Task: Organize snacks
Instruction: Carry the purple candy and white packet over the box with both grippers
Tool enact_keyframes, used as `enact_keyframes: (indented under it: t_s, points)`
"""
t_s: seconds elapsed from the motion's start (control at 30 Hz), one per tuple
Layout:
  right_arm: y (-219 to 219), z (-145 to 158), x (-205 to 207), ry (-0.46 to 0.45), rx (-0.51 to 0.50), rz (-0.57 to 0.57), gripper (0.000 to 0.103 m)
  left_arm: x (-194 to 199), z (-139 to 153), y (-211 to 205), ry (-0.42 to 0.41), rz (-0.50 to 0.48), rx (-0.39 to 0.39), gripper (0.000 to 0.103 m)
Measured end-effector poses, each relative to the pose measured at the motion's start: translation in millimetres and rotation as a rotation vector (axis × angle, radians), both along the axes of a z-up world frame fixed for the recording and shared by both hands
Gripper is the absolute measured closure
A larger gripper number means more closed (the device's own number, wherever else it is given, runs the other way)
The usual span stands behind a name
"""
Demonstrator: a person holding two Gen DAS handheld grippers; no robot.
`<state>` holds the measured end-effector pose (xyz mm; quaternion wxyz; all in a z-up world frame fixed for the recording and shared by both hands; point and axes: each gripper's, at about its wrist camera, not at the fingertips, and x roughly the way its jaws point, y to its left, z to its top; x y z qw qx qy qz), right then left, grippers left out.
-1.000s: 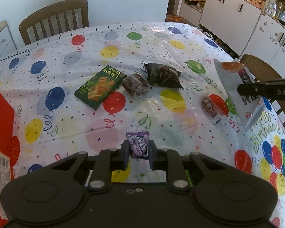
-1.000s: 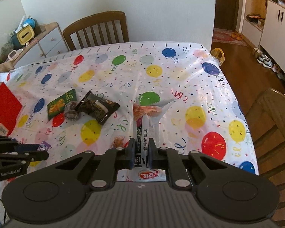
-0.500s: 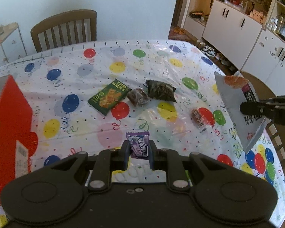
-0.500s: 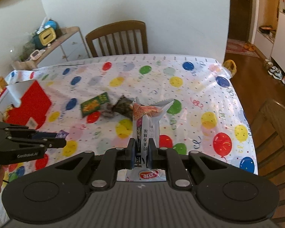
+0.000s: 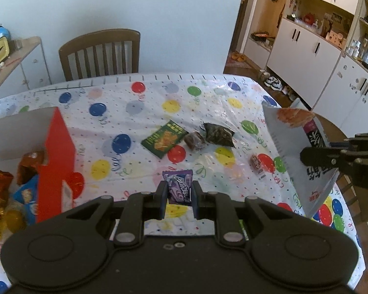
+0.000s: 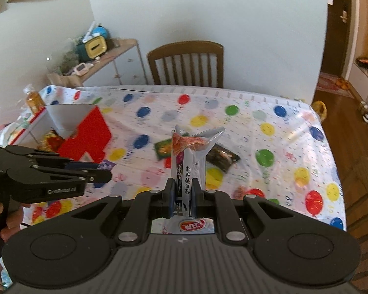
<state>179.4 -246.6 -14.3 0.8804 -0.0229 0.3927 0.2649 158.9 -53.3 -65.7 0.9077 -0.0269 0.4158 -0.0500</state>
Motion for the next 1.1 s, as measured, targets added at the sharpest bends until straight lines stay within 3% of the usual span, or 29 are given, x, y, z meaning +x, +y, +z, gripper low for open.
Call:
enact_keyframes:
  t_s: [0.63,1.1]
  points:
    - [137,39,-33,-0.059,0.02,0.137,0.09,-33,37,107,-0.053,0.067,-0.017,0.087]
    - [241,37,-34,-0.045,0.023,0.19,0.09,-50,44,201,-0.062,0.14,-0.004,0.087]
